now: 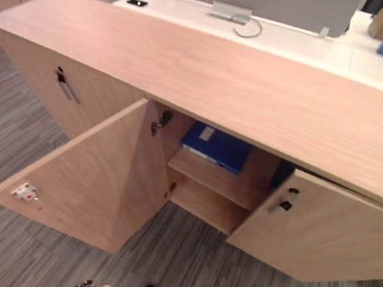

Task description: Walk over to the cabinet, pick up the folder, carry it to the office cabinet, place the folder inside the office cabinet, then close the office cabinet door

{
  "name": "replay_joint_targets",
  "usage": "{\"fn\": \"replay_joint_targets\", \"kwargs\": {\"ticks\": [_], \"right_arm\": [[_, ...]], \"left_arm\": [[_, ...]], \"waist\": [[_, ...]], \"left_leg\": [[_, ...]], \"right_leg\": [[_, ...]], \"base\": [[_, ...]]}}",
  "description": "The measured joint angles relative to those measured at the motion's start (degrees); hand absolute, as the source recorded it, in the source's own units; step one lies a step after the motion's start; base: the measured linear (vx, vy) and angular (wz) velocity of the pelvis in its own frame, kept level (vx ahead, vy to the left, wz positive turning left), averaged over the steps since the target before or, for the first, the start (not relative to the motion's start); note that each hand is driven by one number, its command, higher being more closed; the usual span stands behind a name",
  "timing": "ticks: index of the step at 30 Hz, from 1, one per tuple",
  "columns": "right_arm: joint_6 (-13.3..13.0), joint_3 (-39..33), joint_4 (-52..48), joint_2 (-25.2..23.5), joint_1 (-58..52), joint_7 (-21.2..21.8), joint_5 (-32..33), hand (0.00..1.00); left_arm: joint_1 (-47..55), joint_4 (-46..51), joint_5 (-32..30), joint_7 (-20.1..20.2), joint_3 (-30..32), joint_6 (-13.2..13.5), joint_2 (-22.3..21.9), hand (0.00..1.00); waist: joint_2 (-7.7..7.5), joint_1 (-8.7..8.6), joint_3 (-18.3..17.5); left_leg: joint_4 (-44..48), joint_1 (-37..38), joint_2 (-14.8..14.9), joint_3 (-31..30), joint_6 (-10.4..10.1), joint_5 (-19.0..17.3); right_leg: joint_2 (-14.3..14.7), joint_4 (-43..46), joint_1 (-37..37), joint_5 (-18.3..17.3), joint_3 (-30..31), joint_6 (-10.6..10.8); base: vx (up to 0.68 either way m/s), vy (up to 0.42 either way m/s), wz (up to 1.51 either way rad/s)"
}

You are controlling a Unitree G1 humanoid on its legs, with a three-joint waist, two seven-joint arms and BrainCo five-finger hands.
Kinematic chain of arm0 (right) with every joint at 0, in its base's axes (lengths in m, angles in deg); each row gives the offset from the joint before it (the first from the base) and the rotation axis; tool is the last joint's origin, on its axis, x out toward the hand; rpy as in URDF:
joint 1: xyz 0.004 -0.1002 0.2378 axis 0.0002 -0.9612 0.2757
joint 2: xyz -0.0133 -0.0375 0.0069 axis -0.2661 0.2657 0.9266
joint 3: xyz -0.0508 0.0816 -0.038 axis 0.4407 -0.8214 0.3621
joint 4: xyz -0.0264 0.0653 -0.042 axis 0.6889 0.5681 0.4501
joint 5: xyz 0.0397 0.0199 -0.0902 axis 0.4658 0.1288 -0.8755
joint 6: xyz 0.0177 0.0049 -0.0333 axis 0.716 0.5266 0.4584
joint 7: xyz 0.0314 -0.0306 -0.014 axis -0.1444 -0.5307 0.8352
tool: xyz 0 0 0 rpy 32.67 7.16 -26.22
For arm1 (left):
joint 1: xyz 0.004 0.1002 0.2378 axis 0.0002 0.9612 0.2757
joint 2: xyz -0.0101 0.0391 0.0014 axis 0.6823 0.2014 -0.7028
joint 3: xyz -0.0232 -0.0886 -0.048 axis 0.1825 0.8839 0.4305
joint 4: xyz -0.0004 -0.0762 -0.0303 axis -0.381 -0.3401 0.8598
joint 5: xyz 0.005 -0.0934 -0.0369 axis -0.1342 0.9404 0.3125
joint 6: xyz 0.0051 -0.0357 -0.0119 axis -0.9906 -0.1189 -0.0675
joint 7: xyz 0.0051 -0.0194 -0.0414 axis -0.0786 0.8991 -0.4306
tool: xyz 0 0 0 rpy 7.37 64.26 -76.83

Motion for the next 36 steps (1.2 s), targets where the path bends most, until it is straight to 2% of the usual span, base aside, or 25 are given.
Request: {"fn": "replay_joint_targets", "kwargs": {"ticks": [4,6,14,16,17,18,19,20,21,22,23,24,26,27,28,31,36], "right_arm": [[-0.1,-0.13,-0.06,0.18,0.04,-0.15,0.17,0.0],[-0.14,-0.11,-0.09,0.14,0.25,-0.14,0.23,0.0],[-0.08,-0.11,0.02,0.23,-0.13,-0.18,0.22,0.0],[-0.06,-0.24,-0.01,0.7,0.34,-0.14,0.31,0.0],[-0.05,-0.25,-0.01,1.19,0.23,-0.12,0.33,0.0],[-0.06,-0.6,0.16,1.22,0.19,-0.12,0.33,0.0],[-0.14,-2.29,0.35,1.45,0.68,-0.09,0.39,0.0],[-0.18,-6.25,0.39,2.18,1.28,-0.14,0.61,0.0],[-0.07,-8.48,0.44,2.33,0.78,-0.13,0.7,0.0],[-0.09,-9.75,0.38,2.39,-0.25,-0.12,1.15,0.0],[-0.09,-11.26,0.16,2.58,-1.31,-0.14,2.05,0.0],[-0.04,-11.63,0.4,2.61,-1.81,-0.2,2.73,0.0],[-0.07,-11.83,0.75,1.76,-2.29,-0.12,3.17,0.0],[-0.08,-12.74,1.07,1.7,-2.52,-0.21,3.85,0.0],[-0.11,-13.18,1.07,1.58,-2.84,-0.23,5.07,0.0],[-0.66,-13.04,0.95,1.21,-3.24,-0.2,5.38,0.0],[-0.68,-11.22,0.57,1.45,-3.71,-0.15,5.68,0.0]], "left_arm": [[-1.16,0.13,0.01,-0.01,-1.43,0.09,0.34,0.0],[-1.36,0.09,0.01,-0.01,-1.82,0.08,0.48,0.0],[-2.39,0.05,0.06,0.01,-4.07,0.07,0.93,0.0],[-3.04,0.64,0.02,0.12,-4.18,0.05,1.01,0.0],[-3.4,1.48,0.04,0.15,-4.18,0.08,1.04,0.0],[-3.93,1.91,0.05,0.23,-3.99,0.13,1.3,0.0],[-4.68,1.98,0.11,0.32,-3.7,0.14,1.41,0.0],[-5.39,2.18,0.32,0.61,-3.1,-0.14,0.56,0.0],[-5.04,2.87,0.54,0.68,-2.85,-0.13,0.5,0.0],[-4.97,3.68,1.03,0.77,-2.78,-0.01,0.59,0.0],[-5.33,5.2,1.46,0.82,-2.81,0.06,0.53,0.0],[-6.71,6.48,0.56,0.72,-2.85,0.25,1.08,0.0],[-8.38,7.89,-3.12,0.05,-3.35,0.22,2.79,0.0],[-10.02,9.32,-5.47,-0.41,-4.18,0.17,4.07,0.0],[-11.28,11.04,-7.42,-0.76,-4.3,0.18,5.3,0.0],[-12.19,14.26,-11.09,-2.22,-3.89,0.25,8.68,0.0],[-12.33,14.07,-10.86,-3.77,-0.93,-0.13,9.27,0.0]], "waist": [[0.1,0.61,-0.1],[0.13,0.72,-0.13],[0.78,0.62,1.12],[1.35,0.43,2.42],[1.19,0.14,2.38],[0.62,-0.09,2.36],[0.61,0.07,2.98],[1.89,-0.49,4.71],[2.0,-0.94,4.56],[2.41,-1.59,4.16],[4.16,-2.33,3.19],[5.26,-2.28,2.33],[4.86,-2.33,2.06],[4.9,-2.54,2.0],[5.06,-2.49,2.03],[4.73,-2.32,1.52],[4.81,-2.3,1.16]], "left_leg": [[-0.44,0.82,3.58,-3.37,-1.32,-0.07],[-1.71,0.86,4.56,-4.39,-2.35,0.61],[-4.03,0.39,4.63,-8.01,-3.66,5.08],[-2.14,-2.16,3.34,-4.78,-3.56,8.55],[-6.91,-1.7,2.98,-3.7,-3.92,12.44],[-7.73,-1.18,3.28,-1.01,-3.55,12.28],[-3.55,-2.2,3.23,3.59,-2.21,8.33],[7.03,-3.23,4.56,11.6,-0.05,0.79],[11.47,-2.37,5.4,16.15,-0.61,-1.5],[11.79,-0.17,6.55,19.06,-1.3,-2.51],[6.91,2.66,8.22,20.1,-1.98,-3.54],[-1.25,4.34,7.18,18.71,-2.27,-2.0],[-7.79,4.9,5.09,17.64,-1.38,2.64],[-10.45,4.77,3.68,16.23,-0.69,4.87],[-11.96,4.88,2.93,15.55,-0.1,6.19],[-15.03,6.6,2.27,14.37,0.34,8.34],[-16.02,7.58,2.66,14.92,0.33,8.93]], "right_leg": [[3.86,-0.61,2.14,0.93,-1.21,-0.73],[4.74,-1.2,2.17,1.11,-1.49,-0.92],[4.95,-1.75,3.11,1.92,-6.81,-2.19],[4.47,0.27,1.95,1.91,-7.72,-2.39],[3.42,-1.39,1.6,1.97,-8.44,-3.29],[2.06,-2.82,1.9,1.56,-9.08,-4.38],[1.3,-4.14,2.43,0.59,-9.43,-4.68],[0.5,-3.38,2.34,1.06,-11.37,-4.22],[-0.56,-3.37,2.44,1.46,-12.28,-3.58],[-1.45,-3.99,2.5,1.96,-13.32,-2.77],[-1.4,-4.9,1.77,2.59,-14.64,-1.82],[-1.39,-5.42,0.28,3.35,-15.17,-0.92],[-2.12,-7.64,-0.28,5.73,-15.63,-1.12],[-3.28,-9.12,-0.27,6.75,-16.76,0.16],[-3.88,-9.4,-0.25,7.08,-17.59,0.49],[-4.05,-9.63,0.66,7.38,-18.56,0.58],[-3.46,-10.71,1.22,8.04,-18.41,0.37]], "base": [[0.07,-0.176,0.38],[0.02,-0.142,0.2],[-0.05,-0.044,0.32],[-0.19,0.042,0.62],[-0.2,0.061,0.7],[-0.15,0.066,0.58],[-0.13,0.099,0.46],[-0.17,0.109,0.51],[-0.16,0.104,0.63],[-0.15,0.137,0.74],[-0.11,0.206,0.72],[-0.11,0.225,0.62],[-0.07,0.172,0.42],[-0.09,0.171,0.53],[-0.09,0.143,0.48],[-0.08,0.085,0.2],[-0.04,0.01,-0.03]]}}
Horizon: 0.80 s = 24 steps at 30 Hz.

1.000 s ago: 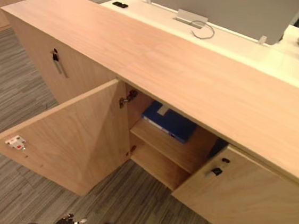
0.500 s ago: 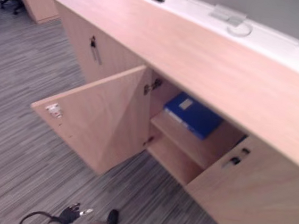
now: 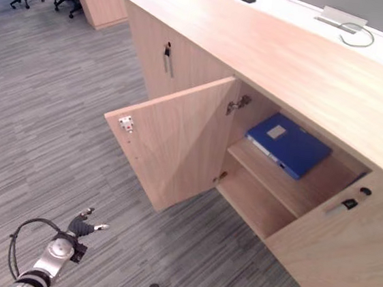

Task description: Walk over to the cabinet, pick up the folder, carry it to the office cabinet, place the folder inside the office cabinet, then close the office cabinet door

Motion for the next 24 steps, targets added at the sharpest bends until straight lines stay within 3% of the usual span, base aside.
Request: {"fn": "replay_joint_targets", "kwargs": {"ticks": [7,12,20,24], "right_arm": [[0.04,1.05,-0.67,-0.07,-0.82,0.02,1.42,0.0],[0.1,1.05,-0.69,-0.11,-2.14,0.11,1.51,0.0],[0.09,0.86,-0.77,0.0,-4.61,1.2,3.68,0.0],[0.09,1.14,-1.64,0.14,-4.94,2.04,3.59,0.0]], "left_arm": [[-4.17,0.54,3.81,-2.47,4.16,-1.13,0.02,0.0],[-11.2,0.07,7.38,-6.33,8.55,-1.58,1.83,0.0],[-26.18,-10.71,12.49,-6.58,9.27,-1.93,10.19,0.0],[-32.56,-17.16,15.97,-4.58,8.92,-2.07,16.85,0.0]], "waist": [[0.04,0.03,-0.16],[0.0,0.16,-0.15],[0.01,-0.73,-0.1],[-0.14,-0.86,0.58]], "left_leg": [[-0.02,1.5,1.84,1.35,-0.74,-0.43],[-0.02,2.25,3.1,2.67,-1.39,-0.86],[0.02,3.42,4.07,7.66,-2.45,-1.88],[0.05,2.56,4.84,12.16,-2.77,-2.25]], "right_leg": [[1.96,-1.99,2.09,0.91,0.71,-0.84],[3.3,-2.41,2.25,1.23,2.1,-1.33],[4.49,-2.47,0.73,1.82,6.8,-1.91],[5.76,-2.46,-3.01,3.37,11.57,-2.09]], "base": [[0.0,-0.034,-0.1],[-0.01,-0.026,-0.17],[0.0,0.001,-0.32],[-0.04,-0.007,-0.61]]}}
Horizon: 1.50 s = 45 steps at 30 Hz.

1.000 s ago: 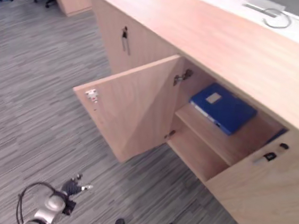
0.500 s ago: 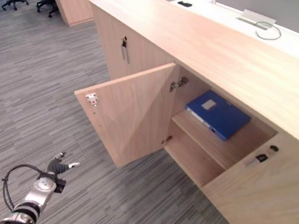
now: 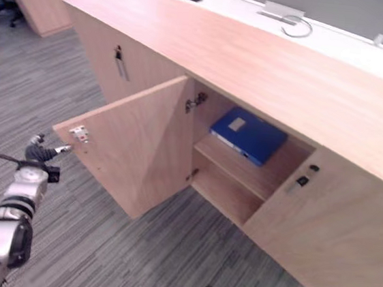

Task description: Walk over to the cabinet, pick up the folder, carry it to the office cabinet, place the folder inside the office cabinet, then close the office cabinet door

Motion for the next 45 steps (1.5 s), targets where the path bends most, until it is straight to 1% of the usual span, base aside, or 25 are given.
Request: {"fn": "replay_joint_targets", "kwargs": {"ticks": [1,4,6,9,11,13,17,19,22,23,28,31,32,33,34,36,37,38,39,40,42,43,44,45], "right_arm": [[-0.1,1.39,-1.2,0.14,-0.63,0.3,-0.2,0.0],[-0.27,1.62,-2.14,0.63,-1.79,0.9,-1.27,0.0],[-0.38,1.63,-2.64,0.6,-3.38,1.2,-2.21,0.0],[-0.5,2.11,-3.2,0.56,-5.85,2.11,-2.25,0.0],[-0.51,3.67,-3.22,0.57,-6.33,2.56,-2.34,0.0],[-0.58,3.75,-3.42,0.58,-6.32,2.68,-2.4,0.0],[-0.76,4.36,-3.7,0.63,-6.15,2.93,-2.39,0.0],[-0.81,6.82,-4.23,0.77,-5.59,3.05,-2.39,0.0],[-1.03,10.97,-5.73,0.95,-4.64,3.08,-2.43,0.0],[-1.19,11.38,-5.84,0.97,-4.46,3.07,-2.43,0.0],[-1.25,17.18,-5.78,3.15,-3.7,2.92,-4.74,0.0],[-1.2,17.77,-5.6,3.66,-3.46,2.36,-6.14,0.0],[-1.14,18.14,-5.07,4.04,-3.15,2.12,-6.69,0.0],[-1.13,18.79,-4.81,4.24,-3.09,1.95,-6.67,0.0],[-1.08,19.04,-4.0,4.32,-2.83,1.62,-6.68,0.0],[-1.04,19.0,-3.03,4.35,-2.61,1.28,-6.87,0.0],[-0.98,18.91,-2.58,4.35,-2.45,1.13,-7.74,0.0],[-0.85,18.88,-1.85,4.36,-1.85,0.98,-9.01,0.0],[-0.73,18.88,-1.44,4.38,-1.61,0.96,-9.16,0.0],[-0.44,18.87,-1.2,4.38,-1.53,0.82,-9.28,0.0],[0.01,18.71,-0.81,4.36,-1.2,0.34,-10.59,0.0],[0.02,18.66,-0.54,4.36,-1.02,0.3,-11.11,0.0],[0.04,18.65,-0.05,4.37,-0.7,0.27,-11.24,0.0],[0.14,18.64,0.36,4.37,-0.23,0.22,-11.43,0.0]], "left_arm": [[-1.4,-1.16,2.26,0.74,-0.02,-0.28,2.45,0.0],[-5.42,-2.82,4.86,1.27,-0.05,-0.65,6.95,0.0],[-6.95,-3.2,6.17,1.76,-0.41,-0.81,8.22,0.0],[-8.95,-3.19,6.14,2.36,-3.24,-0.9,8.41,0.0],[-11.15,-3.15,5.47,2.48,-8.42,-0.93,8.19,0.0],[-12.26,-3.15,4.43,2.45,-11.21,-1.09,7.47,0.0],[-12.45,-3.1,4.69,2.97,-14.6,-0.78,5.19,0.0],[-12.45,-2.95,4.98,3.96,-18.79,-0.39,4.41,0.0],[-12.33,-0.59,5.21,5.08,-23.37,-0.36,2.46,0.0],[-12.21,0.3,5.19,5.23,-24.29,-0.37,1.99,0.0],[-6.98,13.36,0.81,5.25,-32.38,0.04,-1.31,0.0],[-3.32,20.38,-0.35,5.13,-35.42,0.45,-3.42,0.0],[-1.12,25.07,-0.37,4.87,-38.94,0.53,-3.74,0.0],[-0.32,27.12,-0.39,4.87,-40.76,0.57,-3.77,0.0],[1.19,30.99,-0.58,4.88,-44.77,1.06,-3.81,0.0],[2.5,35.24,-1.11,5.28,-50.11,2.1,-4.39,0.0],[2.83,37.19,-1.44,6.09,-53.34,2.56,-5.95,0.0],[3.31,38.67,-1.5,6.92,-55.34,2.75,-7.85,0.0],[3.56,39.46,-1.53,7.41,-56.34,2.75,-8.78,0.0],[4.3,41.94,-1.38,8.66,-58.5,2.77,-10.36,0.0],[5.69,47.93,1.51,12.97,-63.63,4.79,-12.82,0.0],[6.21,49.52,2.49,14.22,-65.12,5.66,-13.9,0.0],[6.96,51.28,4.11,15.86,-66.83,6.83,-15.78,0.0],[7.57,52.4,5.8,17.45,-68.57,7.85,-19.09,0.0]], "waist": [[-0.23,0.0,0.11],[-1.13,0.1,0.82],[-1.58,0.27,1.11],[-1.79,0.4,1.23],[-2.31,0.21,1.46],[-2.44,0.2,1.5],[-2.61,0.29,1.51],[-2.71,0.17,1.52],[-2.79,0.16,1.54],[-2.83,0.21,1.52],[-3.77,0.29,1.21],[-4.15,0.52,0.77],[-4.43,0.54,0.4],[-4.44,0.54,0.27],[-4.63,0.69,-0.2],[-4.9,0.7,-0.97],[-5.13,0.64,-1.31],[-5.28,0.24,-1.7],[-5.33,-0.11,-1.99],[-5.36,-0.82,-2.59],[-5.25,-1.8,-3.67],[-5.19,-1.99,-4.0],[-5.16,-2.43,-4.18],[-5.14,-2.95,-4.19]], "left_leg": [[0.11,-1.24,0.18,1.55,-0.01,0.0],[0.98,-4.76,0.23,3.79,-0.01,0.06],[1.17,-5.74,0.22,4.51,0.04,0.15],[1.09,-6.54,0.14,4.57,0.13,0.53],[0.85,-6.55,0.01,4.64,0.2,0.99],[0.19,-6.52,-0.37,4.53,0.28,1.55],[-0.01,-6.51,-1.05,3.74,0.8,2.14],[-0.02,-6.53,-1.54,2.77,1.11,2.45],[-0.04,-6.67,-2.32,1.15,1.71,3.02],[-0.04,-6.75,-2.46,0.7,1.79,3.12],[-0.15,-6.86,-3.85,-3.43,2.73,3.97],[-0.34,-6.85,-4.87,-4.62,3.21,4.3],[-0.35,-6.85,-5.48,-5.12,3.29,4.36],[-0.37,-6.85,-5.7,-5.31,3.36,4.4],[-0.39,-6.86,-6.2,-5.56,3.6,4.54],[-0.4,-6.78,-6.75,-5.8,3.72,4.57],[-0.43,-6.57,-7.19,-5.84,3.93,4.61],[-0.44,-6.42,-7.53,-5.83,4.04,4.59],[-0.44,-6.41,-7.65,-5.79,4.09,4.58],[-0.45,-6.34,-7.78,-5.6,4.2,4.52],[-0.46,-6.22,-7.79,-5.1,4.41,4.34],[-0.46,-6.18,-7.74,-4.96,4.45,4.27],[-0.46,-5.84,-7.61,-4.69,4.49,4.12],[-0.46,-5.16,-7.51,-4.31,4.17,3.79]], "right_leg": [[0.35,0.0,-1.85,0.74,1.49,-0.06],[0.61,-0.45,-5.98,2.62,3.88,0.17],[0.57,-1.31,-6.89,3.55,4.44,0.25],[0.43,-1.36,-7.65,3.97,4.39,0.32],[0.17,-1.29,-7.75,4.27,4.36,0.34],[-0.2,-1.29,-7.88,4.44,4.25,0.47],[-0.72,-1.18,-7.55,4.51,3.54,0.59],[-1.35,-1.14,-7.19,4.54,2.74,0.69],[-2.3,-1.32,-6.33,4.62,1.09,0.95],[-2.46,-1.35,-6.18,4.61,0.72,1.03],[-4.47,-1.35,-4.36,4.13,-3.03,1.97],[-5.65,-1.37,-3.59,4.13,-4.16,2.66],[-6.27,-1.32,-3.31,4.15,-4.73,3.04],[-6.51,-1.26,-3.22,4.12,-4.96,3.09],[-7.06,-1.06,-3.2,3.99,-5.15,3.31],[-7.65,-0.84,-3.17,3.65,-5.27,3.79],[-8.06,-0.78,-3.01,3.55,-5.26,3.9],[-8.4,-0.88,-2.79,3.41,-5.22,4.05],[-8.51,-0.9,-2.79,3.39,-5.18,4.01],[-8.65,-0.98,-2.8,3.36,-5.09,3.95],[-8.65,-1.34,-2.79,3.4,-4.96,3.88],[-8.59,-1.52,-2.72,3.51,-4.91,3.74],[-8.43,-1.76,-2.43,3.7,-4.71,3.46],[-8.14,-1.83,-1.94,3.87,-4.19,3.21]], "base": [[-0.07,-0.012,-0.64],[-0.06,-0.007,-0.44],[-0.05,0.006,-0.19],[-0.04,0.004,0.0],[-0.05,0.01,0.02],[-0.06,0.026,0.06],[-0.04,0.024,0.13],[-0.03,0.044,0.19],[-0.03,0.053,0.28],[-0.04,0.054,0.43],[-0.02,0.061,0.42],[-0.02,0.082,0.31],[-0.02,0.075,0.21],[-0.02,0.06,0.21],[-0.03,0.079,0.14],[-0.04,0.095,0.09],[-0.05,0.091,0.03],[-0.04,0.075,0.0],[-0.03,0.066,-0.05],[-0.01,0.055,-0.09],[0.0,0.046,-0.12],[0.02,0.021,-0.13],[0.03,0.022,-0.19],[0.05,0.024,-0.33]]}}
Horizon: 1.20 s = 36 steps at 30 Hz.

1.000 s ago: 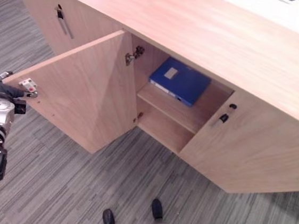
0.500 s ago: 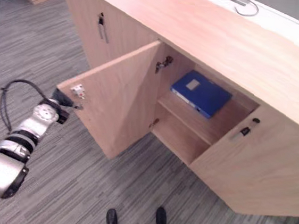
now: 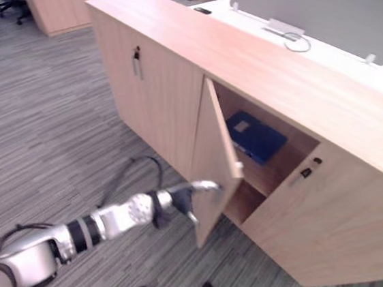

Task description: Walk over to the cabinet, pick up the folder, carry it to the office cabinet, place the folder inside the office cabinet, then close the office cabinet door

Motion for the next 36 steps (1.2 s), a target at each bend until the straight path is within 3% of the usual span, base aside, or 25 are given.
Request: {"fn": "replay_joint_targets", "kwargs": {"ticks": [1,4,9,10,13,15,17,20,22,23,25,27,28,29,30,33,35,36], "right_arm": [[0.13,-0.23,0.63,0.0,0.45,-0.05,-0.05,0.0],[0.38,-1.81,0.74,-0.28,0.81,-0.05,-0.97,0.0],[0.46,-1.88,0.78,-0.17,0.85,-0.26,-1.92,0.0],[0.46,-1.89,0.77,-0.15,0.94,-0.39,-1.9,0.0],[0.43,-1.78,0.71,-0.17,1.55,-0.61,-1.94,0.0],[0.43,-1.35,0.72,-0.18,1.92,-0.88,-1.93,0.0],[0.61,-0.85,0.79,-0.2,2.14,-1.21,-1.95,0.0],[0.61,-0.85,0.78,-0.36,2.08,-1.51,-1.83,0.0],[0.63,-1.04,1.23,-0.79,2.03,-1.87,-1.31,0.0],[0.64,-1.95,1.98,-0.92,1.95,-1.93,-0.14,0.0],[0.67,-5.21,2.17,-1.44,1.34,-1.42,0.77,0.0],[0.92,-8.51,2.67,-1.72,0.91,-1.16,1.17,0.0],[0.97,-8.89,2.78,-1.42,0.91,-0.39,1.83,0.0],[1.04,-8.91,2.93,-1.45,0.88,-0.26,1.95,0.0],[1.15,-8.9,3.04,-1.3,1.04,-0.14,1.9,0.0],[1.07,-10.91,3.4,-1.37,1.01,0.61,2.45,0.0],[0.92,-10.43,3.4,-1.23,1.0,0.79,2.52,0.0],[0.67,-10.42,3.41,-1.15,0.87,0.94,2.56,0.0]], "left_arm": [[0.38,0.45,1.67,1.51,-0.69,0.72,-2.55,0.0],[1.47,0.77,8.07,3.41,-0.08,1.22,-3.79,0.0],[12.68,-0.67,11.84,2.27,6.9,2.12,-3.98,0.0],[14.75,-4.41,11.36,1.12,7.31,3.34,-4.62,0.0],[17.96,-15.16,5.88,-1.8,8.64,3.42,-6.1,0.0],[20.92,-21.36,1.63,-2.51,12.21,2.71,-6.16,0.0],[22.76,-30.66,-0.79,-2.99,18.55,1.16,-6.63,0.0],[23.77,-41.05,-5.42,-3.7,25.99,-0.58,-7.39,0.0],[24.96,-46.75,-9.87,-4.36,32.55,-1.63,-7.67,0.0],[26.26,-48.91,-11.57,-4.64,37.6,-2.21,-8.2,0.0],[28.92,-49.44,-11.84,-5.0,44.42,-3.33,-9.01,0.0],[30.72,-49.18,-11.39,-5.27,47.91,-4.0,-10.1,0.0],[31.62,-48.39,-10.79,-5.47,50.4,-4.14,-10.66,0.0],[31.96,-48.06,-10.61,-5.67,51.51,-4.17,-10.81,0.0],[32.41,-47.42,-10.41,-6.08,53.82,-4.12,-10.89,0.0],[33.84,-45.65,-6.82,-7.32,59.63,-3.79,-11.99,0.0],[34.44,-45.46,-4.45,-7.73,61.72,-3.72,-12.58,0.0],[34.59,-45.51,-3.23,-8.18,62.88,-3.71,-13.01,0.0]], "waist": [[0.08,-0.14,0.0],[0.56,-0.37,-0.15],[1.1,-0.11,-0.39],[1.12,0.11,-0.37],[1.04,0.12,-0.22],[1.25,0.18,0.19],[1.55,1.27,1.07],[2.01,1.18,1.37],[2.14,1.26,1.52],[2.82,1.22,1.89],[3.85,1.48,2.46],[4.57,1.87,2.98],[4.76,2.6,3.2],[4.54,3.25,3.36],[4.31,4.59,3.86],[4.49,5.74,4.82],[4.71,6.13,4.76],[5.24,6.24,4.97]], "left_leg": [[0.0,0.73,0.25,0.6,-0.27,-0.31],[0.01,1.27,1.51,1.84,-0.66,-0.62],[0.04,1.29,3.26,2.21,-1.62,-0.98],[0.06,1.2,3.43,2.21,-1.69,-1.03],[0.32,0.8,3.82,2.96,-2.02,-1.29],[0.33,1.01,4.99,4.83,-2.71,-1.81],[0.34,2.97,6.62,8.46,-3.92,-2.67],[0.75,5.99,8.52,11.83,-5.63,-3.94],[4.94,6.5,11.08,14.2,-6.99,-6.64],[11.31,5.66,14.07,15.09,-8.01,-10.11],[25.59,2.14,19.31,14.79,-7.28,-13.92],[37.84,-2.01,22.85,11.95,-6.81,-13.39],[44.36,-5.08,23.41,6.87,-6.94,-12.85],[45.81,-5.86,22.37,4.37,-7.39,-13.84],[45.62,-6.36,19.2,0.16,-7.44,-16.65],[35.96,-6.57,10.82,-12.08,-7.66,-20.27],[26.83,-5.82,7.36,-20.9,-7.73,-19.86],[22.74,-5.21,6.86,-24.41,-7.18,-16.55]], "right_leg": [[0.44,-0.29,0.57,0.16,0.77,-0.24],[1.82,-1.74,0.83,0.8,1.58,-1.35],[3.53,-2.95,1.26,1.0,1.55,-2.48],[3.7,-3.12,1.22,1.04,1.55,-2.54],[4.1,-3.12,0.46,1.11,2.11,-2.67],[4.93,-3.11,-0.15,1.63,1.73,-3.29],[6.55,-2.99,0.18,2.09,-3.67,-4.54],[8.92,-3.12,1.48,2.17,-1.68,-4.41],[10.7,-3.01,2.23,1.6,-0.36,-5.15],[11.85,-2.43,3.17,-0.39,-0.19,-6.33],[13.53,-1.68,5.15,-2.43,-0.93,-7.55],[14.47,-0.82,6.99,-2.97,-0.58,-7.67],[14.83,0.19,8.24,-3.48,0.8,-8.53],[14.63,0.53,8.55,-3.68,1.65,-8.6],[13.8,1.06,8.86,-3.98,3.91,-8.71],[12.7,1.25,9.0,-4.13,8.86,-8.45],[12.85,2.16,8.04,-4.71,11.07,-7.52],[13.56,2.5,7.7,-5.22,11.88,-6.73]], "base": [[0.05,0.015,-0.36],[0.02,-0.021,-0.28],[0.01,-0.037,-0.06],[0.0,0.0,0.0],[0.01,-0.001,-0.1],[0.01,-0.03,-0.46],[0.02,-0.12,-0.81],[0.06,-0.091,-0.7],[0.09,-0.154,-0.77],[0.11,-0.13,-0.45],[0.16,-0.147,-0.24],[0.22,-0.177,-0.08],[0.34,-0.142,-0.23],[0.3,-0.045,-0.59],[0.3,0.055,-0.88],[0.16,0.146,-0.94],[0.08,0.206,-0.79],[0.07,0.254,-0.49]]}}
